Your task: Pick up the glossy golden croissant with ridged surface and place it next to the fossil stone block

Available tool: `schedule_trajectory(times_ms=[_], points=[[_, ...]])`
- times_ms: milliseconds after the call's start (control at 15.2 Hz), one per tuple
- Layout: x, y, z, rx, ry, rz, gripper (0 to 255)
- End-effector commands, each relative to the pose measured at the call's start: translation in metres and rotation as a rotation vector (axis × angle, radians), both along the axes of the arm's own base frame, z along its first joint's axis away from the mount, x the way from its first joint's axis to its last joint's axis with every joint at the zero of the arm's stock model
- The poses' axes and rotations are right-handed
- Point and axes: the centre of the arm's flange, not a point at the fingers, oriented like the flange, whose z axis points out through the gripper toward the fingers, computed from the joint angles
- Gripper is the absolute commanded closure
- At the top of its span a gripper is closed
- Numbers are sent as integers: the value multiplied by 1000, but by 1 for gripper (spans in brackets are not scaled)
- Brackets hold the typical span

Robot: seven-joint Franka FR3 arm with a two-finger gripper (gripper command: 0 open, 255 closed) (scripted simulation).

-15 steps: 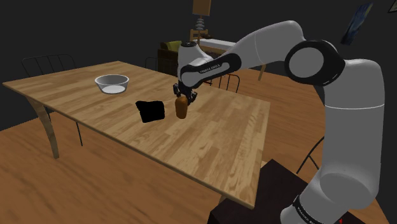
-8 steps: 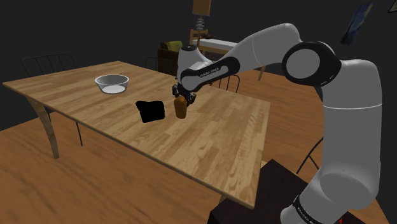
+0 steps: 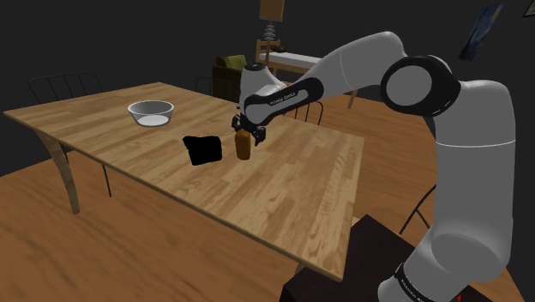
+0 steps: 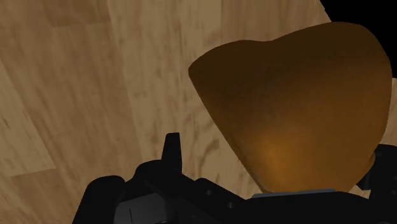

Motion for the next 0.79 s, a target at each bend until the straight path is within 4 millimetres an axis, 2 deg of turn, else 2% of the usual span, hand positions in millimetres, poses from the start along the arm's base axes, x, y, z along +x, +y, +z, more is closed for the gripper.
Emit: schedule_trajectory(times_ms=[0, 264, 726], points=[[-2, 1, -14, -8, 32, -5, 0], [-14, 10, 34, -8, 32, -5, 0], [-14, 10, 34, -8, 32, -5, 0]])
